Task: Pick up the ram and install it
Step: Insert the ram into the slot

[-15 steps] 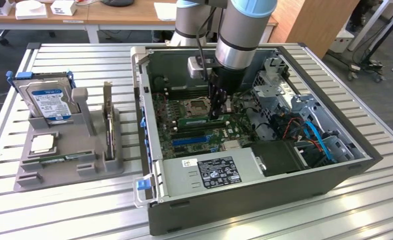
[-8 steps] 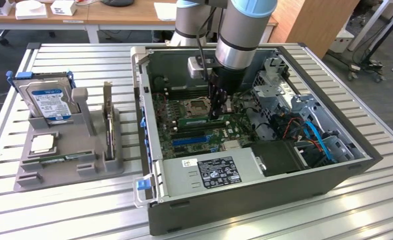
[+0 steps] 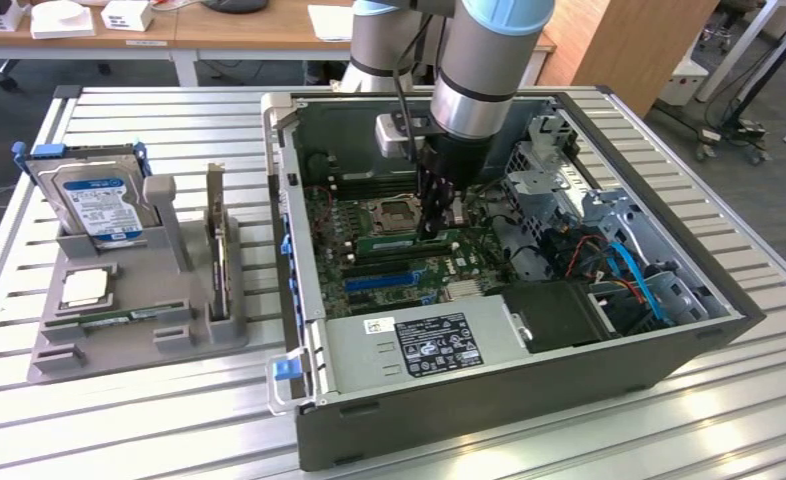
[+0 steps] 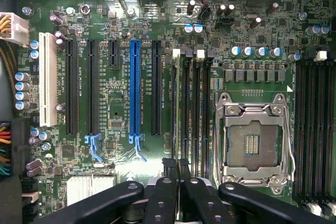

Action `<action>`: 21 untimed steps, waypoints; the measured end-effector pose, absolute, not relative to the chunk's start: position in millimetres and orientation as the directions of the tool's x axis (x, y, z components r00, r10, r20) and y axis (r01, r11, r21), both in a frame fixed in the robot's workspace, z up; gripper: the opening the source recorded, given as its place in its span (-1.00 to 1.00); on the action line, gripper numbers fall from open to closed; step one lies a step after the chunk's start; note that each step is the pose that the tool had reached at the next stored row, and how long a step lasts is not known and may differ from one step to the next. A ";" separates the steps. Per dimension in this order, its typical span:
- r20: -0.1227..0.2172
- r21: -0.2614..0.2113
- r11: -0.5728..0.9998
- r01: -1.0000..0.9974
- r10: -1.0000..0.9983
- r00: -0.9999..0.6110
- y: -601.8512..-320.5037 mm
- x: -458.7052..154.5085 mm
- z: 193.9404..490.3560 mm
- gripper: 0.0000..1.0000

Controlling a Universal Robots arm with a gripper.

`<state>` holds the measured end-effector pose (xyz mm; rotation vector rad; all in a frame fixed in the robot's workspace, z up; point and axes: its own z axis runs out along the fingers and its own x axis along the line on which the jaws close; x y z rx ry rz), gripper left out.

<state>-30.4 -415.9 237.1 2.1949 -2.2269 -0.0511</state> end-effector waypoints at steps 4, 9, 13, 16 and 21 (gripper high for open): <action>-0.013 0.033 0.014 -0.999 -1.000 -0.015 -415.9 -30.4 235.8 -0.76; -0.013 0.033 0.014 -0.999 -1.000 -0.015 -415.8 -30.4 234.6 -0.76; -0.013 0.033 0.014 -0.999 -1.000 -0.015 -415.9 -30.4 234.6 -0.76; -0.013 0.033 0.014 -0.999 -1.000 -0.015 -415.8 -30.4 233.9 -0.76; -0.013 0.033 0.014 -0.999 -1.000 -0.015 -415.9 -30.1 233.3 -0.76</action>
